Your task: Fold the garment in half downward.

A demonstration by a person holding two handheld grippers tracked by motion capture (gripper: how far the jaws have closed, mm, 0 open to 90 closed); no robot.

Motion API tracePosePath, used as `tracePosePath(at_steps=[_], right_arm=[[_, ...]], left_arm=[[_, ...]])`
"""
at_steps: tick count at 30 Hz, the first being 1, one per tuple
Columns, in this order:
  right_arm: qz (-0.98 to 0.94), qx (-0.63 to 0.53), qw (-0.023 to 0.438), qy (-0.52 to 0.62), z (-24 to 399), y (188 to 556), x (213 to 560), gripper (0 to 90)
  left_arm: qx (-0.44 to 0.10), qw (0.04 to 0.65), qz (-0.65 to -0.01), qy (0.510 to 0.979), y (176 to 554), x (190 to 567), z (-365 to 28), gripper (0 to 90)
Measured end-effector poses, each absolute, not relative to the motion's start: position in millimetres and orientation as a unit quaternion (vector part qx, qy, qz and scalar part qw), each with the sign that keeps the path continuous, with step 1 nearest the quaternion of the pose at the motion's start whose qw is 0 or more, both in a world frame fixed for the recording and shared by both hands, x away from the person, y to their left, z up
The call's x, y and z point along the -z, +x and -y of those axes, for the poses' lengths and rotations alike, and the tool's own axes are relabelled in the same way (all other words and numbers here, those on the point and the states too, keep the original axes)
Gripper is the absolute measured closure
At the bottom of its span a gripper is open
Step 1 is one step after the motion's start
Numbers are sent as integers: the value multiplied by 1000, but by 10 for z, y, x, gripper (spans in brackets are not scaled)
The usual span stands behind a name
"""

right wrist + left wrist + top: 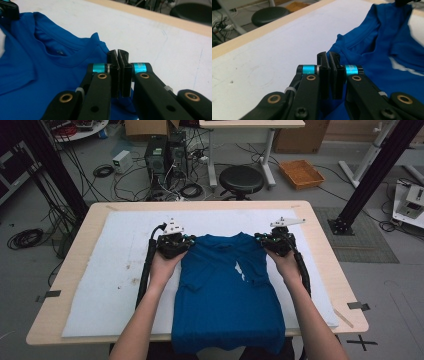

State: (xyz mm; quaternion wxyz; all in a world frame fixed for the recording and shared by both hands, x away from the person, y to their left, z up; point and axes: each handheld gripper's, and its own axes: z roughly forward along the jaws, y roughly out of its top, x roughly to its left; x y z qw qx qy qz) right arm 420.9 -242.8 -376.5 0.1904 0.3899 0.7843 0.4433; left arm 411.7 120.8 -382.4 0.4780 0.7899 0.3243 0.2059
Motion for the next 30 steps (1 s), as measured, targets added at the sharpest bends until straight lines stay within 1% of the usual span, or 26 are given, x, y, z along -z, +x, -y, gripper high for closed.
tracePosePath(at_steps=[1, 2, 3, 6, 7, 9, 13, 14, 15, 16, 17, 18, 20, 21, 23, 25, 30], right_arm=[[-784, -443, 190, 390, 2428, 4209, 3765, 890], [-786, -446, 197, 379, 2438, 4056, 3737, 890], [-786, -446, 197, 379, 2438, 4056, 3737, 890], [-785, -455, 204, 367, 2480, 3803, 3718, 890], [-785, -457, 207, 363, 2513, 3633, 3734, 890], [-791, -454, 213, 352, 2538, 3466, 3762, 890], [-795, -456, 212, 339, 2576, 3125, 3842, 888], [-798, -455, 213, 334, 2578, 3046, 3866, 888], [-798, -455, 213, 334, 2578, 3046, 3866, 888], [-803, -450, 213, 327, 2588, 2894, 3914, 888], [-803, -450, 213, 327, 2588, 2894, 3914, 888], [-807, -449, 211, 320, 2603, 2761, 3969, 888], [-813, -443, 212, 313, 2611, 2649, 4025, 888], [-813, -443, 212, 313, 2611, 2649, 4025, 888], [-821, -431, 218, 306, 2624, 2504, 4097, 887], [-823, -427, 217, 305, 2632, 2467, 4120, 886], [-833, -416, 197, 305, 2689, 2276, 4252, 869]], left_arm=[[-210, 476, -319, 792, 4052, 3798, -1215, 871], [-212, 476, -315, 793, 3987, 3778, -1220, 871], [-211, 478, -309, 795, 3925, 3763, -1230, 871], [-206, 488, -296, 794, 3712, 3736, -1252, 871], [-203, 491, -289, 797, 3635, 3735, -1256, 871], [-206, 486, -273, 804, 3476, 3745, -1252, 871], [-195, 493, -253, 809, 3167, 3841, -1278, 871], [-188, 493, -245, 813, 3024, 3915, -1293, 871], [-188, 493, -245, 813, 3024, 3915, -1293, 871], [-185, 493, -242, 815, 2957, 3955, -1302, 870], [-182, 491, -240, 817, 2893, 3991, -1309, 870], [-179, 490, -237, 820, 2830, 4022, -1315, 870], [-179, 483, -224, 827, 2715, 4074, -1308, 870], [-182, 478, -216, 832, 2658, 4097, -1297, 870], [-180, 470, -199, 841, 2557, 4143, -1263, 870], [-177, 463, -188, 848, 2475, 4188, -1230, 869], [-170, 451, -170, 859, 2340, 4296, -1207, 863]])
